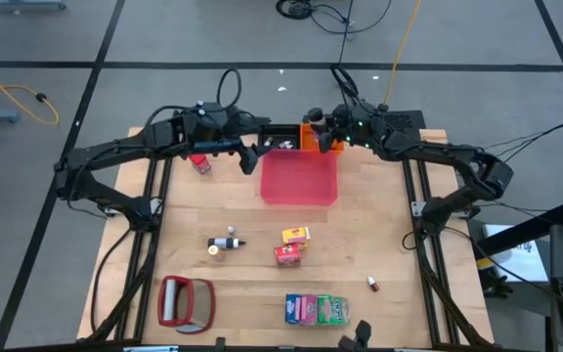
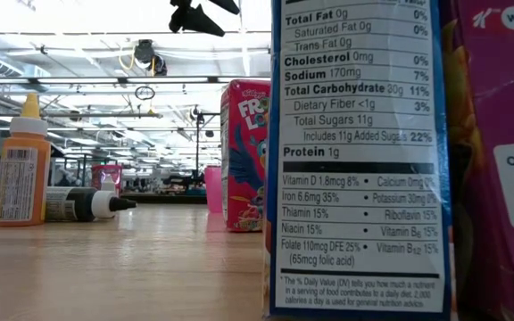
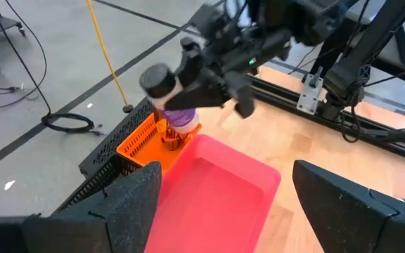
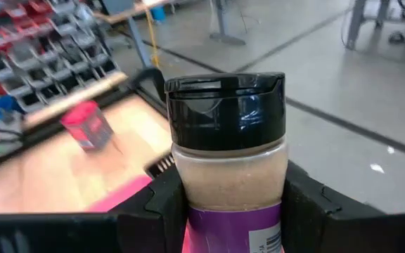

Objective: Pick & Place Kitchen Items
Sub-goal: Put the spice bottle into the orange bin

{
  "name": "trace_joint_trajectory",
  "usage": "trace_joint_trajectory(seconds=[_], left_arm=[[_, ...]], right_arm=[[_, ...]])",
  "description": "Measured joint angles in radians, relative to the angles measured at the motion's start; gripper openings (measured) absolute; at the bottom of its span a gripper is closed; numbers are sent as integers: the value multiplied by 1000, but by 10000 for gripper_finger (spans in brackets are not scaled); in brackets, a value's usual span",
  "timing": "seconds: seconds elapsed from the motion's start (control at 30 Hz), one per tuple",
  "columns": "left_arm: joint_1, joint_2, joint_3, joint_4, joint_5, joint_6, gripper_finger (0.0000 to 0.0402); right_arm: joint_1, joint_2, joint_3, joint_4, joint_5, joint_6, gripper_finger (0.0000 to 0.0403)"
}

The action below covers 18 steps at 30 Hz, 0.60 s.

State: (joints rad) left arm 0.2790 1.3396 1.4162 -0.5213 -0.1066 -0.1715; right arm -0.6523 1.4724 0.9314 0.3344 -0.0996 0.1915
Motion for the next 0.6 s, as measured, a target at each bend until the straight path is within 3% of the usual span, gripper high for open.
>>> trace_joint_trajectory(seconds=[0.6], left_arm=[[0, 0, 0, 1, -1, -34, 321]], right_arm=[[-70, 260, 0, 178, 26, -22, 154]])
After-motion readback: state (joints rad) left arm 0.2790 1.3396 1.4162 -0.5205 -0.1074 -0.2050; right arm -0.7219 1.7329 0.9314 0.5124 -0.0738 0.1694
